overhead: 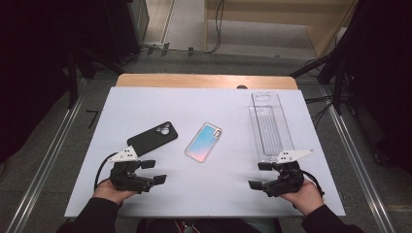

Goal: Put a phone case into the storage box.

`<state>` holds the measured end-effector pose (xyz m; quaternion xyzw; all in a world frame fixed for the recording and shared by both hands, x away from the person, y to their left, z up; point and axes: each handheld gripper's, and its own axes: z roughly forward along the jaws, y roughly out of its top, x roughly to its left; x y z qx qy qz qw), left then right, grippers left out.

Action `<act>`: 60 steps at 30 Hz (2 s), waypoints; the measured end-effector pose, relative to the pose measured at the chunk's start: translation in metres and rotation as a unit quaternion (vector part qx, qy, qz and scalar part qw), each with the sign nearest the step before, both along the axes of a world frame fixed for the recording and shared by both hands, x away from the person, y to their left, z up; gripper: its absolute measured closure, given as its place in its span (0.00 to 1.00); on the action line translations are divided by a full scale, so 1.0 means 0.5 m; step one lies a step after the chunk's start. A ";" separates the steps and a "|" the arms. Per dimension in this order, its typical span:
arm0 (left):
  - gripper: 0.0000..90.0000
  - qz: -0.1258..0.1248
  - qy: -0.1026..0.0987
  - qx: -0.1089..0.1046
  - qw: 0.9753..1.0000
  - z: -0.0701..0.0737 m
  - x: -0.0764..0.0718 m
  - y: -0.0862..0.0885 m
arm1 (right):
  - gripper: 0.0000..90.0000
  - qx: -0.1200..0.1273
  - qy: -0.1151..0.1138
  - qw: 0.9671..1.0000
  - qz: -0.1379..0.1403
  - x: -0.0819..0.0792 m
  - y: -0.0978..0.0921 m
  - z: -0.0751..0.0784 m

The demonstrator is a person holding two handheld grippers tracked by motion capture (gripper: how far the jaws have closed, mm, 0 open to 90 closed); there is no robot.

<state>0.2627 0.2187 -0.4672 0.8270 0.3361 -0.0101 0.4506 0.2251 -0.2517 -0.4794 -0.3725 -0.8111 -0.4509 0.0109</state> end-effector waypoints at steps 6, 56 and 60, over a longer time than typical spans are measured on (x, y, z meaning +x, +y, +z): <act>0.24 0.007 0.005 0.004 1.000 0.001 0.000 -0.003 | 0.14 -0.002 0.002 1.000 -0.002 -0.001 -0.002 0.000; 0.08 0.066 -0.009 0.049 0.997 0.052 0.081 -0.126 | 0.14 -0.007 0.003 1.000 -0.009 0.001 -0.007 -0.002; 0.08 0.071 -0.003 0.049 0.996 0.053 0.090 -0.136 | 0.14 -0.008 0.003 1.000 -0.009 0.001 -0.006 -0.002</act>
